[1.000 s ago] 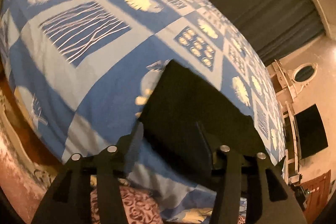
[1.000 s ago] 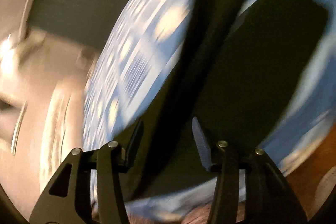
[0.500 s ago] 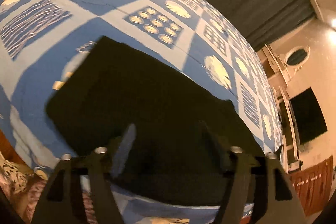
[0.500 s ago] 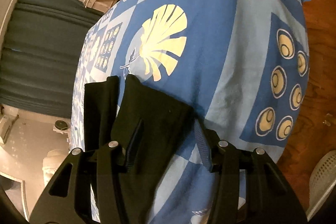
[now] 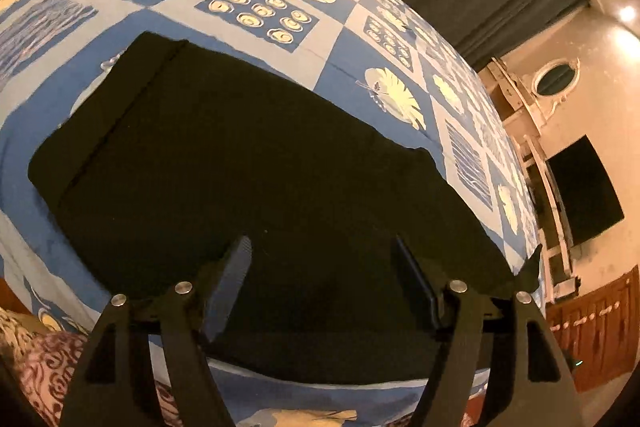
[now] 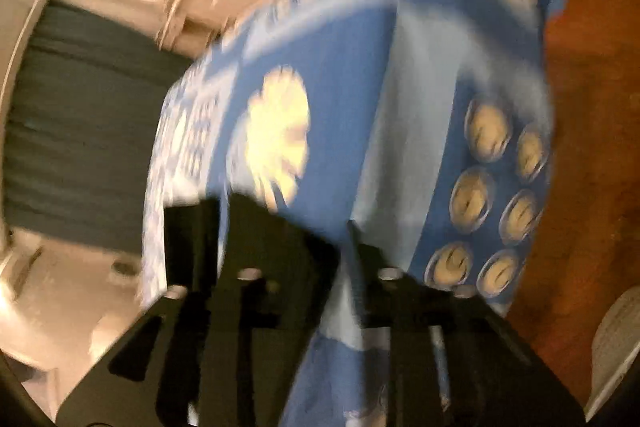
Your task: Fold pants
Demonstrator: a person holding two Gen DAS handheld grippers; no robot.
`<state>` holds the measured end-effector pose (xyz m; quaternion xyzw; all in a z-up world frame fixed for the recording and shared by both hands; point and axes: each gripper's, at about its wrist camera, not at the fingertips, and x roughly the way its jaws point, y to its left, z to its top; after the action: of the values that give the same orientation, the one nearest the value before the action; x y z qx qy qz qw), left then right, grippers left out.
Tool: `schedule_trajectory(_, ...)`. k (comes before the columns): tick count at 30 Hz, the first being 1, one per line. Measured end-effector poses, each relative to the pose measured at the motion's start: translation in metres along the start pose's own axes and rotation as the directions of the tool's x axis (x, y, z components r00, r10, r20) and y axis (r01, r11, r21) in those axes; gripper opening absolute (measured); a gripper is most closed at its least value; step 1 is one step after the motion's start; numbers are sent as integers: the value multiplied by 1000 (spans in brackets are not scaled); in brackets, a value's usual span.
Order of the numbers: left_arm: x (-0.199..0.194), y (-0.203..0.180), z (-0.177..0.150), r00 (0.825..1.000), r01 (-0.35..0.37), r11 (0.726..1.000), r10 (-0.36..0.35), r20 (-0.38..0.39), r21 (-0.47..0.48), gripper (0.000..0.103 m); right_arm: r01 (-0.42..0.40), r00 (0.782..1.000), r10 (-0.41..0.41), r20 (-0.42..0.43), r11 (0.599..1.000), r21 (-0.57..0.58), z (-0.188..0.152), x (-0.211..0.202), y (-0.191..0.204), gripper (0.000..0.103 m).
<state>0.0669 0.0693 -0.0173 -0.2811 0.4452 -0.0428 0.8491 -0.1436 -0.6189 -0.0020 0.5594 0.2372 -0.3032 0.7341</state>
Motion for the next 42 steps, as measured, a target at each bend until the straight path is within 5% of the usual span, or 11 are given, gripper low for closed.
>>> schedule_trajectory(2, -2, -1, 0, 1000, -3, 1000, 3, 7, 25, 73, -28, 999, 30, 23, 995, -91, -1, -6, 40, 46)
schedule_trajectory(7, -3, -3, -1, 1000, -19, 998, 18, 25, 65, 76, -82, 993, 48, -106, 936, -343, -36, 44, 159, 69)
schedule_trajectory(11, -1, -1, -6, 1000, -20, 998, 20, 13, 64, 76, 4, 984, -86, -154, 884, -468, -66, 113, 230, 74)
schedule_trajectory(15, -2, -2, -9, 1000, -27, 995, 26, 12, 93, 76, 161, 948, -278, -157, 841, -516, -85, 173, 260, 74)
schedule_trajectory(17, -1, -3, -10, 1000, -29, 994, 28, 11, 103, 76, 226, 925, -353, -137, 804, -550, -90, 187, 260, 72)
schedule_trajectory(20, -1, -3, -10, 1000, -26, 994, 25, 11, 102, 78, 226, 911, -372, -178, 812, -539, -89, 195, 248, 7)
schedule_trajectory(29, -6, -4, -13, 1000, -12, 996, 10, 21, 86, 78, -80, 971, -6, -239, 934, -348, -49, 80, 180, 6)
schedule_trajectory(34, -8, -13, -21, 1000, 0, 994, -3, 22, 110, 78, -182, 966, 142, -215, 967, -178, -42, 23, 97, 6)
schedule_trajectory(39, -9, -27, -29, 1000, 9, 990, -11, 14, 142, 78, -175, 956, 167, -242, 985, -11, -49, 35, 22, 7)
schedule_trajectory(42, -12, -38, -34, 999, 33, 986, -35, 6, 165, 78, -215, 947, 232, -223, 972, 98, -49, 43, 1, 19)
